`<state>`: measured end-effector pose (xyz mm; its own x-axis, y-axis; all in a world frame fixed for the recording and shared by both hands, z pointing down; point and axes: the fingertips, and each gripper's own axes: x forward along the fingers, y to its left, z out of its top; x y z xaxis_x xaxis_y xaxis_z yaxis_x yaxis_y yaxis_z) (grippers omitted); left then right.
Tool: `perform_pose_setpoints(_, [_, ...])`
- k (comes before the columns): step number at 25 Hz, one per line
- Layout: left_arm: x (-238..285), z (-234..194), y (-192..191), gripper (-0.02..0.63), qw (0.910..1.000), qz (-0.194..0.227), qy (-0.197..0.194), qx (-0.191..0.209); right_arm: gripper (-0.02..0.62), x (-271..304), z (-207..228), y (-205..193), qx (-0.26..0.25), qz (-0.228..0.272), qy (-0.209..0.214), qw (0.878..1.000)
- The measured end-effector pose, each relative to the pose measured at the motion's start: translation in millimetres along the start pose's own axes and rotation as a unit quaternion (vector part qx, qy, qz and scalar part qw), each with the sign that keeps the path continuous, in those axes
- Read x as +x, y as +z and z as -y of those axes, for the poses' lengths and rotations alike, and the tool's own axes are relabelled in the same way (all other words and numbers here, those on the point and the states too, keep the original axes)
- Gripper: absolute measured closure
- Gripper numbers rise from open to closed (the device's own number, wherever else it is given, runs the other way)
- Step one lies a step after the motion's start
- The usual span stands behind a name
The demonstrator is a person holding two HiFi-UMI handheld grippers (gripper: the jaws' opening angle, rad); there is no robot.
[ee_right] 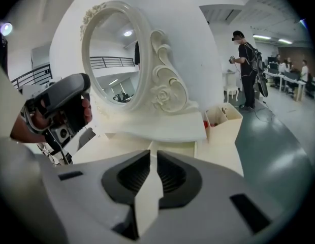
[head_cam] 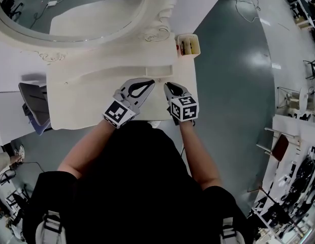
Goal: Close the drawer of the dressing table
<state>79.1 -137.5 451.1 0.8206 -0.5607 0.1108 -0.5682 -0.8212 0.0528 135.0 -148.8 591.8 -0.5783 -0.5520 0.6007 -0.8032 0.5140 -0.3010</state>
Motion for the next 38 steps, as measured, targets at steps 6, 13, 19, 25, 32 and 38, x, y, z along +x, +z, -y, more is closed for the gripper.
perform_pose_setpoints(6, [13.5,-17.9,-12.7,0.612,0.9999,0.002,-0.012,-0.006,0.549,30.4,11.6,-20.0,0.032,-0.042,-0.014,0.998])
perform_pose_setpoints(13, [21.7,-39.1,-29.3,0.612,0.9998,-0.009,-0.012,-0.012,0.503,59.2,23.7,-41.0,0.059,-0.082,-0.027,0.994])
perform_pose_setpoints(19, [22.7,-51.8,-51.5,0.612,0.9992,-0.028,-0.011,-0.026,0.477,81.3,29.7,-58.6,0.071,-0.115,-0.034,0.99])
perform_pose_setpoints(25, [25.2,-58.7,-58.7,0.612,0.9991,-0.026,-0.013,-0.031,0.476,97.1,37.3,-74.7,0.085,-0.142,-0.048,0.985])
perform_pose_setpoints(32, [28.6,-63.8,-66.7,0.612,0.9985,-0.036,-0.019,-0.037,0.477,106.6,39.9,-78.4,0.107,-0.147,-0.063,0.981])
perform_pose_setpoints(38, [28.1,-67.1,-67.3,0.612,0.9984,-0.033,-0.018,-0.041,0.5,107.1,38.2,-78.5,0.115,-0.145,-0.066,0.98])
